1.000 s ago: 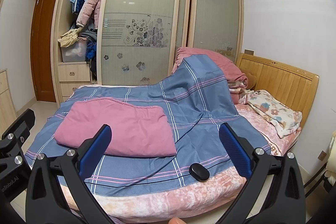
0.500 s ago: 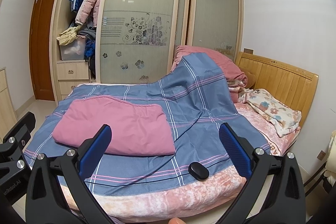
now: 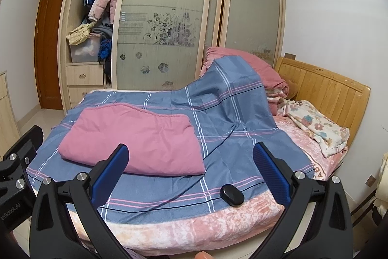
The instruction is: Fold large clothes
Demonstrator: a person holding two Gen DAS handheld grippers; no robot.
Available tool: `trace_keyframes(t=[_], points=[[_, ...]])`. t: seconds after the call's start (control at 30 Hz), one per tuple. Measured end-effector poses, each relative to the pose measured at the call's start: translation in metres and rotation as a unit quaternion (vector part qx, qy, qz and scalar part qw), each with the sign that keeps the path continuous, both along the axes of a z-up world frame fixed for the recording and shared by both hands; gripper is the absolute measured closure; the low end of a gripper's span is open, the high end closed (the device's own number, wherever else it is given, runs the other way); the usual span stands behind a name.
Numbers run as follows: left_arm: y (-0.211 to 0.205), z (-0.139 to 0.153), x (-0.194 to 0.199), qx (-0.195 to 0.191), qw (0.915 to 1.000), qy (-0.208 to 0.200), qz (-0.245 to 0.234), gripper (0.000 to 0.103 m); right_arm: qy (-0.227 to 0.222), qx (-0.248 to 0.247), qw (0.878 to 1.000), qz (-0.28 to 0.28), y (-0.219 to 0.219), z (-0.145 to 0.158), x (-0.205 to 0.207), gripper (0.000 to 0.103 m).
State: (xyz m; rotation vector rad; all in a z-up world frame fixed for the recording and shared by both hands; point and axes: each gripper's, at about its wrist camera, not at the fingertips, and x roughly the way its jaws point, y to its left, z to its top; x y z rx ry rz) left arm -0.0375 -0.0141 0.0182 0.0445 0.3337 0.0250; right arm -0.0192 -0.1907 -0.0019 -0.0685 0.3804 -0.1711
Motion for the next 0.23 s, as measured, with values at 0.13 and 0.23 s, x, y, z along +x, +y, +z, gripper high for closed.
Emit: trace_keyframes(t=[0.13, 0.23], points=[[0.0, -0.009, 0.014, 0.007, 0.9999, 0.014, 0.004, 0.002, 0.017, 0.003, 1.0, 0.003, 0.002, -0.01, 0.016, 0.001], [-0.001, -0.02, 0.031, 0.018, 0.9994, 0.028, 0.007, 0.002, 0.032, 0.003, 0.999, 0.005, 0.002, -0.021, 0.031, 0.001]])
